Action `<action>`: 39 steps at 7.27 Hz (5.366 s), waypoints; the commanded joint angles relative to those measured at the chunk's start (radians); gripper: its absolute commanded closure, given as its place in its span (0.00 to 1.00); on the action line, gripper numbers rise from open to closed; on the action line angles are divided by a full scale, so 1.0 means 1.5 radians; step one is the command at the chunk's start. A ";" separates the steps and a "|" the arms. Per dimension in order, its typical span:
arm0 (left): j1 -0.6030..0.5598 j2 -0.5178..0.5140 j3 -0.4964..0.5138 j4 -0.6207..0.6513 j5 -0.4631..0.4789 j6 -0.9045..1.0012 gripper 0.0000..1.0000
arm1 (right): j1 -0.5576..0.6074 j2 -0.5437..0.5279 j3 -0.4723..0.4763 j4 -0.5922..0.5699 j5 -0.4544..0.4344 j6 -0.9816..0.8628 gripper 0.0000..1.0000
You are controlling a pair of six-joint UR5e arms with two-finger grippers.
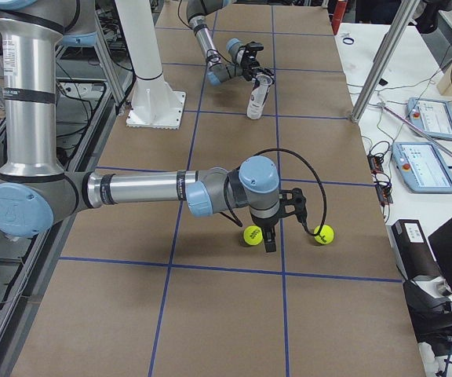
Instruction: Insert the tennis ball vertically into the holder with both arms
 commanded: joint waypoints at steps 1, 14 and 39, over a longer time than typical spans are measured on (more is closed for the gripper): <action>0.001 0.001 -0.001 -0.003 0.000 0.000 0.12 | 0.000 -0.001 0.000 0.000 0.001 0.000 0.00; 0.023 0.012 -0.009 -0.016 0.000 0.020 0.18 | -0.023 -0.002 0.014 0.005 0.025 0.083 0.00; 0.023 0.012 -0.013 -0.016 0.000 0.020 0.17 | -0.324 0.202 0.159 -0.021 -0.131 0.563 1.00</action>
